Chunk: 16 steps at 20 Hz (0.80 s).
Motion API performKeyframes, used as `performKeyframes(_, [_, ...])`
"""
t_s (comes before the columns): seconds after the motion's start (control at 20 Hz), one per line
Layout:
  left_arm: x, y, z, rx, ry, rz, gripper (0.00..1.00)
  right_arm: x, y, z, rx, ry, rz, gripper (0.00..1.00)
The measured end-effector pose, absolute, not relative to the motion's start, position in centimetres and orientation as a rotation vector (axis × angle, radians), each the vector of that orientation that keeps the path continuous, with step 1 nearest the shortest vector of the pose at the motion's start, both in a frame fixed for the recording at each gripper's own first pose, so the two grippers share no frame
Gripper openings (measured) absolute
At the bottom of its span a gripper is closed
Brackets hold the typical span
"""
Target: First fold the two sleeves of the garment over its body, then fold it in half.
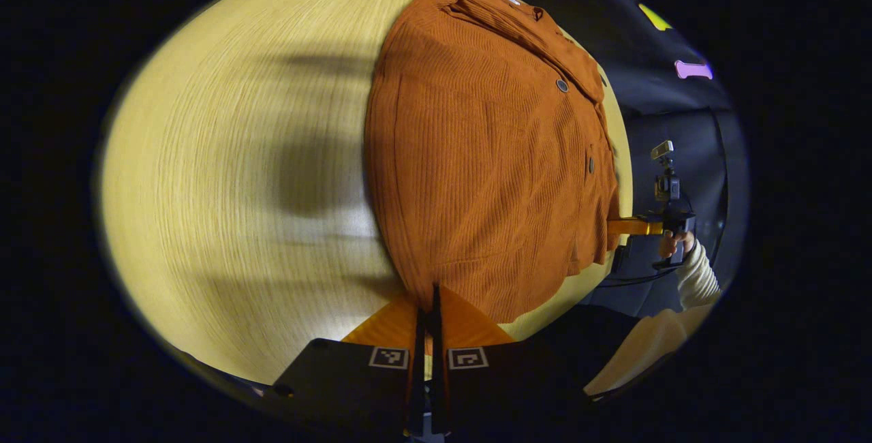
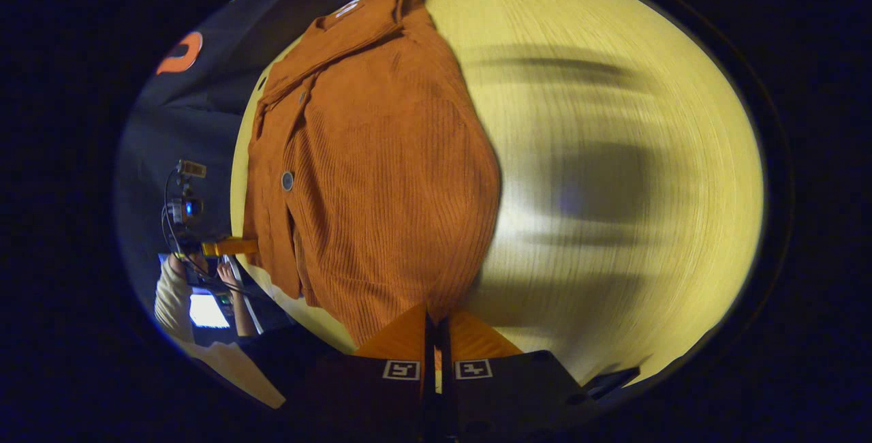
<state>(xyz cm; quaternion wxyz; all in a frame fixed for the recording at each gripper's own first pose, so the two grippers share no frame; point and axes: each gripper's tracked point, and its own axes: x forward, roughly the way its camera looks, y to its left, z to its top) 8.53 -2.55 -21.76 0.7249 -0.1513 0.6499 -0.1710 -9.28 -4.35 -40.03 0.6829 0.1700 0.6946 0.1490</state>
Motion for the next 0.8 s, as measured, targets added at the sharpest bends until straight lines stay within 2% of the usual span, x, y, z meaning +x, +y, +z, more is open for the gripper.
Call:
performKeyframes(0.25, [8.6,-3.7,-20.0,-0.325,1.429,-0.383,0.04,-9.6,-3.7,-37.7,0.470,1.533,0.364,0.04])
performKeyframes(0.8, [12.4,-4.3,-12.1,-0.142,1.322,-0.414,0.04,-6.1,1.3,-27.3,0.486,1.349,0.574,0.04])
